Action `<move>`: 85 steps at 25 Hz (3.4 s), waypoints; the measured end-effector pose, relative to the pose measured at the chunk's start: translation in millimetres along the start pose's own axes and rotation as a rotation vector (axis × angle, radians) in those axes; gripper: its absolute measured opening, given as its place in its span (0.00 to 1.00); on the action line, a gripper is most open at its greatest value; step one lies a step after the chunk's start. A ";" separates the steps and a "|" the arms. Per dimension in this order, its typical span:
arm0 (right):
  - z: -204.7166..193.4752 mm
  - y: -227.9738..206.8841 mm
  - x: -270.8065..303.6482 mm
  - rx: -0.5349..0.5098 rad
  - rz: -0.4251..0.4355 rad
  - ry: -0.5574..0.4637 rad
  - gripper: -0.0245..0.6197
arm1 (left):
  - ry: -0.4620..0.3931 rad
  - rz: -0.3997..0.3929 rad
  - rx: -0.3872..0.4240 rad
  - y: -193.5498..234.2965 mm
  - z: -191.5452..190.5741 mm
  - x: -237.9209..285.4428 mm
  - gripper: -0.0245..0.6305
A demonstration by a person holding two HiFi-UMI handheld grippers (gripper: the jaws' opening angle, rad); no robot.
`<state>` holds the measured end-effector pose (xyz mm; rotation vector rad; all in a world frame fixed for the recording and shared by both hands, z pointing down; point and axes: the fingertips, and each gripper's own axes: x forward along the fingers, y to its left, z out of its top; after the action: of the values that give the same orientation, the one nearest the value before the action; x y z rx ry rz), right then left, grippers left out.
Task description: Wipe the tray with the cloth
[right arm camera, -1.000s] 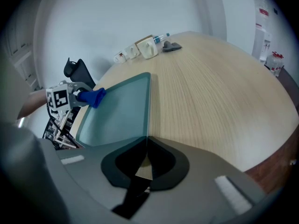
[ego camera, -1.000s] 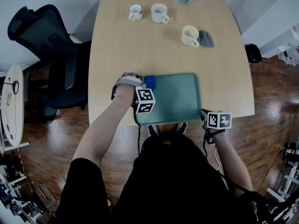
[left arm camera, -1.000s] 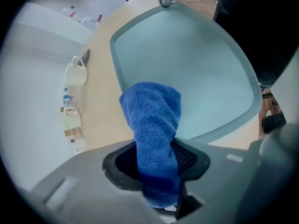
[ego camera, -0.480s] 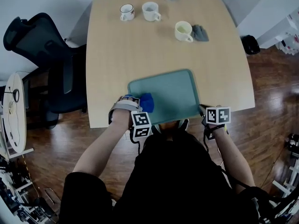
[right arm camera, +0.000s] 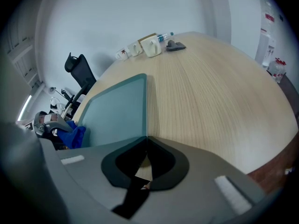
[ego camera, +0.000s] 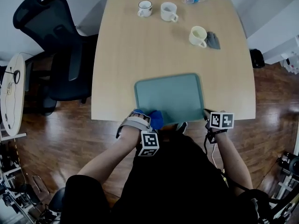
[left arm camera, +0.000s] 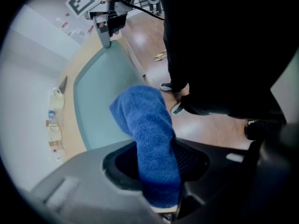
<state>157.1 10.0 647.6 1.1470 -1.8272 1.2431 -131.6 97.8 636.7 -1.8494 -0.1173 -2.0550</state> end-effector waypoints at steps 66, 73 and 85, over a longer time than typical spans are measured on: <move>59.6 -4.2 -90.8 0.001 -0.184 -0.387 0.17 | -0.521 0.357 -1.719 67.1 -194.9 -67.9 0.38; 8.4 49.4 -148.3 -0.049 -0.037 -0.541 0.13 | -0.830 0.530 -1.591 31.6 -73.7 -160.0 0.04; -96.1 124.0 -261.6 -0.280 0.260 -0.721 0.13 | -1.037 0.566 -1.438 -30.7 138.7 -264.5 0.04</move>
<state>155.6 200.9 409.7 1.3257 -2.6497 0.6914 7.2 225.9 403.4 -2.9095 1.7385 -0.4236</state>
